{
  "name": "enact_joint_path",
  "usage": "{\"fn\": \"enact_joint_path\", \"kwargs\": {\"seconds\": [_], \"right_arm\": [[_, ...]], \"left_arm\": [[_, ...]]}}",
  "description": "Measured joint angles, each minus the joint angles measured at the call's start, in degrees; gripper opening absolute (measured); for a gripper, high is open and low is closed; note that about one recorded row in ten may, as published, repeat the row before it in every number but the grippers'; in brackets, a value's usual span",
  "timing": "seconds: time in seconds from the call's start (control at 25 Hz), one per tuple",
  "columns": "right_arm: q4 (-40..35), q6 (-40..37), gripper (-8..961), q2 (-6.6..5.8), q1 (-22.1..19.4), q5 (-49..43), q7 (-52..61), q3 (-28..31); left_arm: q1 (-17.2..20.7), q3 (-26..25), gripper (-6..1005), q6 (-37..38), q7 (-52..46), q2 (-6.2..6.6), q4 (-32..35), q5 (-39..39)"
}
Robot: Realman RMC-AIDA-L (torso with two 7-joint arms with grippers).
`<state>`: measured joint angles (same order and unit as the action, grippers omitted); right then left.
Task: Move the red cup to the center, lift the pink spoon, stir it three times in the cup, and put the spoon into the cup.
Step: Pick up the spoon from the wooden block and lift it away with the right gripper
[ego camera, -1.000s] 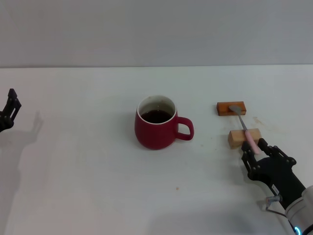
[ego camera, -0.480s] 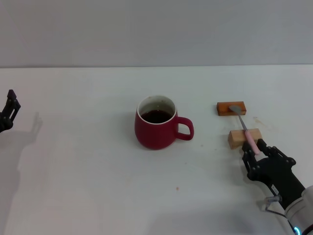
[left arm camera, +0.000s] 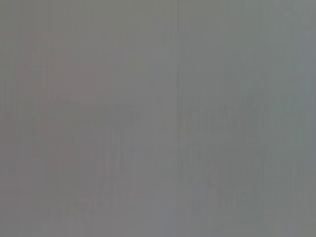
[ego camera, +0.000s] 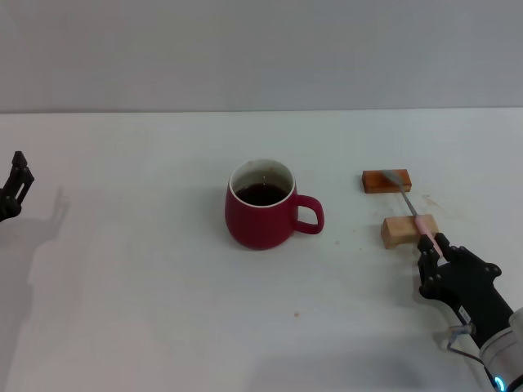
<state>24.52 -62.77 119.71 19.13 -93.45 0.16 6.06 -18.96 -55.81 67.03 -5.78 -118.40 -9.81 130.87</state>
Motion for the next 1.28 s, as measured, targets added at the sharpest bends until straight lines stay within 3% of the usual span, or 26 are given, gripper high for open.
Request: {"fn": "enact_joint_path", "kwargs": {"seconds": [1.28], "right_arm": [[3.7,-6.9,143,-0.45,-1.5,-0.4,-8.0,0.0]], "left_arm": [[-0.1,0.1,842,-0.1,0.7,0.01,0.0,0.0]]}}
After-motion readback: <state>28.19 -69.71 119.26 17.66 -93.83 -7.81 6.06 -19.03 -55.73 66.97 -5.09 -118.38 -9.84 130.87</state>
